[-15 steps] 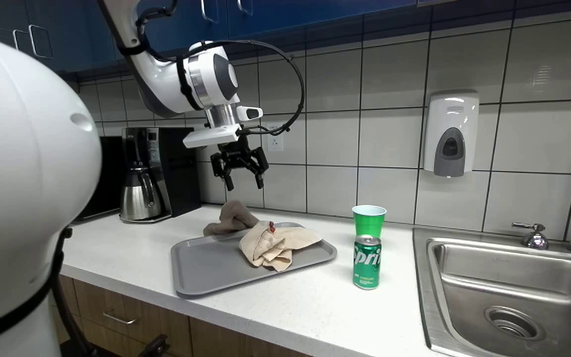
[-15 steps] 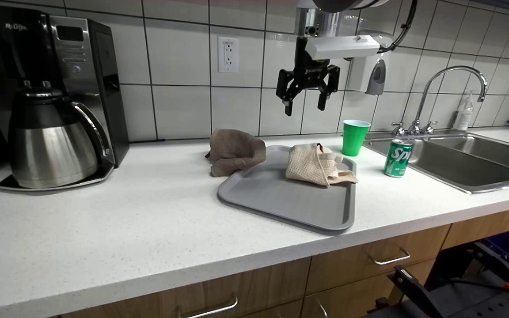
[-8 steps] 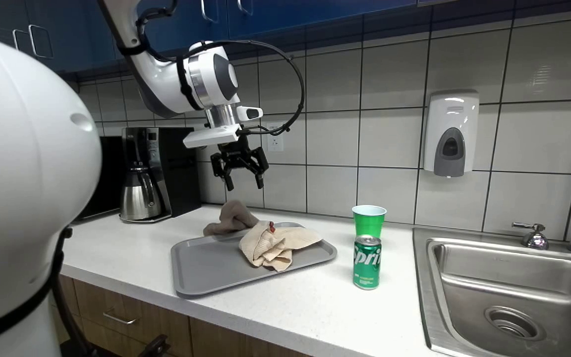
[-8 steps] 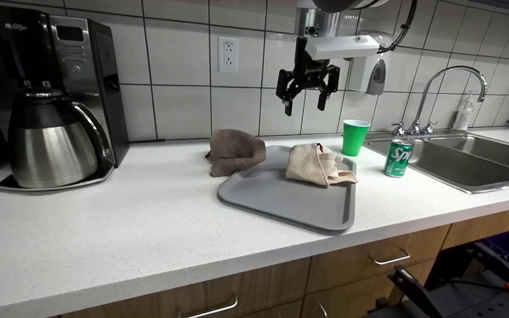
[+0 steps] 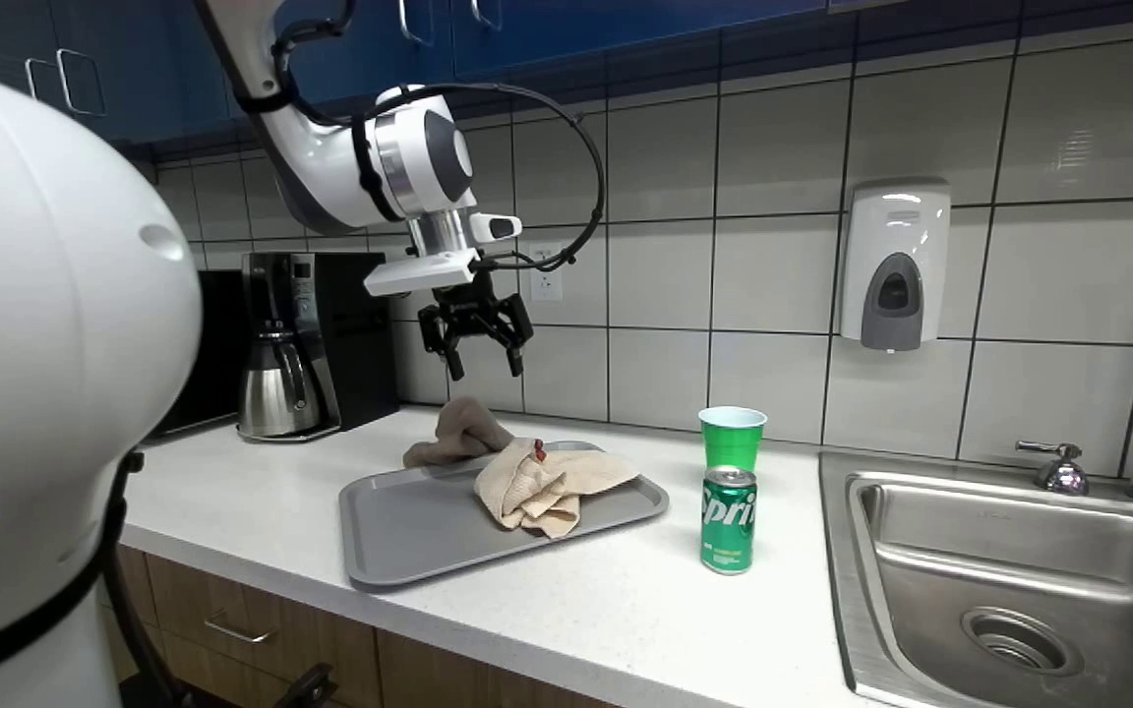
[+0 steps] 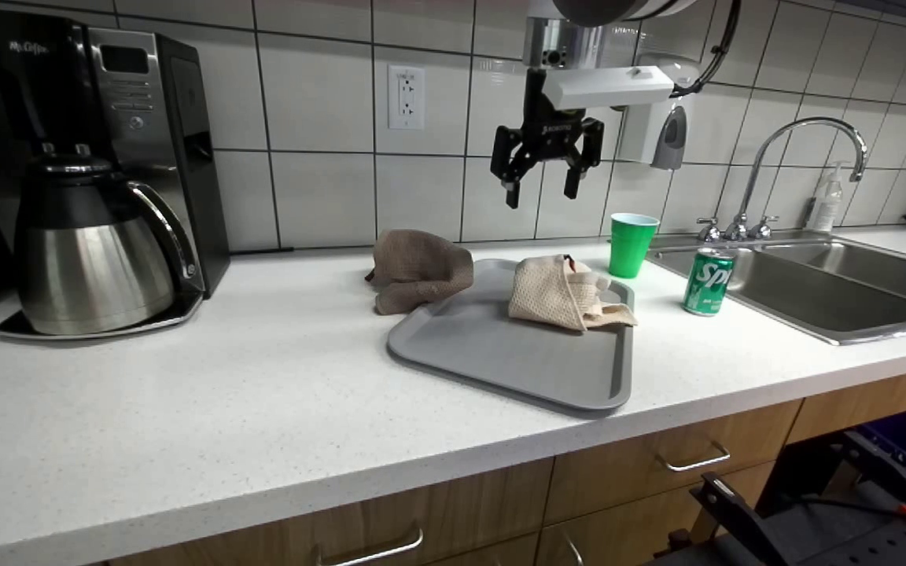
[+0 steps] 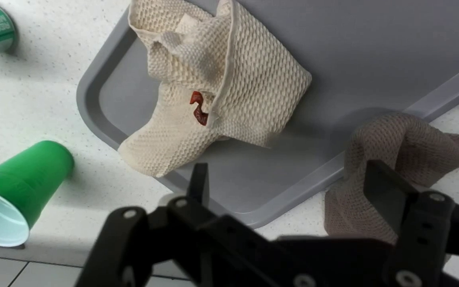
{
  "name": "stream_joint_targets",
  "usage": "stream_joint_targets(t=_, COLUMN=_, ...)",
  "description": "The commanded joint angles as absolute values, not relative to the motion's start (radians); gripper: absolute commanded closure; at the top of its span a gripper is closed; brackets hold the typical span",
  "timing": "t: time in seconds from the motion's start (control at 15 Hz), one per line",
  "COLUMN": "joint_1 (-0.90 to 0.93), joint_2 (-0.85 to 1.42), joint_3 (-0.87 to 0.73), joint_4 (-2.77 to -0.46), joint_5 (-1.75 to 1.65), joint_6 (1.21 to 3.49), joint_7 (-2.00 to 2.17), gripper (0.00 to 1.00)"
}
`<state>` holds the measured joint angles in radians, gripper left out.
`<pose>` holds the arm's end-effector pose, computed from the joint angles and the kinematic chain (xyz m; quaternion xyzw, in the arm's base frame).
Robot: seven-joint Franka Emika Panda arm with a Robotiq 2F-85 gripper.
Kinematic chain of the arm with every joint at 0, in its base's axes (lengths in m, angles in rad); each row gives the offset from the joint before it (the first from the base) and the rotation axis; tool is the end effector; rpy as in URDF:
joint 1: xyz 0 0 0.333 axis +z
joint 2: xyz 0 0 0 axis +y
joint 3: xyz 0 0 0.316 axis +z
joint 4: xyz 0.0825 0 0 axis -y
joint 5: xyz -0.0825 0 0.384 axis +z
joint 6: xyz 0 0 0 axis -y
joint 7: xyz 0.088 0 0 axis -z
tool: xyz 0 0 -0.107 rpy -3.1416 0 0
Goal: Put the white and brown towels on the tray
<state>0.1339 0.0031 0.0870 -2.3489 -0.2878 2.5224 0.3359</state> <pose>0.5056 0.1163 0.3461 0.9907 0.0524 0.1065 0.0660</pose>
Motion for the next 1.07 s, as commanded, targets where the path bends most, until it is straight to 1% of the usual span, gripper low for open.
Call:
stream_joint_targets(t=0.0, joint_1=0.125, joint_2=0.034, joint_3=0.094, joint_4=-2.310, joint_5=-0.304, joint_6=2.534, joint_7=0.325, gripper=0.00)
stream_joint_targets(t=0.47, joint_1=0.136, joint_2=0.168, joint_3=0.089, joint_4=-2.196, joint_5=-0.281, joint_6=2.553, joint_7=0.257, gripper=0.00)
stream_joint_targets(t=1.0, joint_1=0.210, joint_2=0.327, joint_3=0.090, joint_4=-2.018, joint_5=-0.293, joint_6=2.519, joint_7=0.251, gripper=0.00)
